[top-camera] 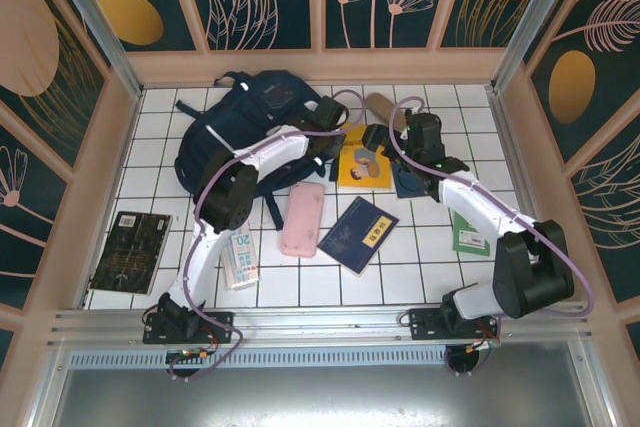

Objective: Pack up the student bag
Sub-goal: Move the student bag to the top-center of the table, then unzip the student bag at the top-center of the table.

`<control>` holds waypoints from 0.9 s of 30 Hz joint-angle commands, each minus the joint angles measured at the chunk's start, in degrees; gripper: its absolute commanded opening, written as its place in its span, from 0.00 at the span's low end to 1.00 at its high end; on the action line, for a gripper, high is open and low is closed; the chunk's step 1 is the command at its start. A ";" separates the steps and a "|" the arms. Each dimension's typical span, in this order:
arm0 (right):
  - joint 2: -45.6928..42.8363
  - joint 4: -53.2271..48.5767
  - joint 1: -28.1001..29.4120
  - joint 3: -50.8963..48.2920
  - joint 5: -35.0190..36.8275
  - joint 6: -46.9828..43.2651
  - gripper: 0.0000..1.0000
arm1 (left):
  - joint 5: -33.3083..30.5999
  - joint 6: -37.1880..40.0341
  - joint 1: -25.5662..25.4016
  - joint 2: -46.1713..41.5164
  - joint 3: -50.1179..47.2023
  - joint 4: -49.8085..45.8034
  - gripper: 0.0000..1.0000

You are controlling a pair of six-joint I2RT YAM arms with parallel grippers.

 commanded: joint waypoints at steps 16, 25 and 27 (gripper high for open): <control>20.02 7.64 9.01 8.18 -11.20 11.59 0.75 | -4.20 -29.56 6.20 -42.42 -44.88 11.12 0.50; 31.02 5.95 12.04 13.90 -12.34 18.06 0.72 | -0.36 -40.85 6.30 -55.84 -64.28 16.56 0.51; 32.69 6.34 12.34 15.05 -12.56 18.27 0.70 | -0.41 -42.44 6.30 -57.07 -67.24 17.85 0.50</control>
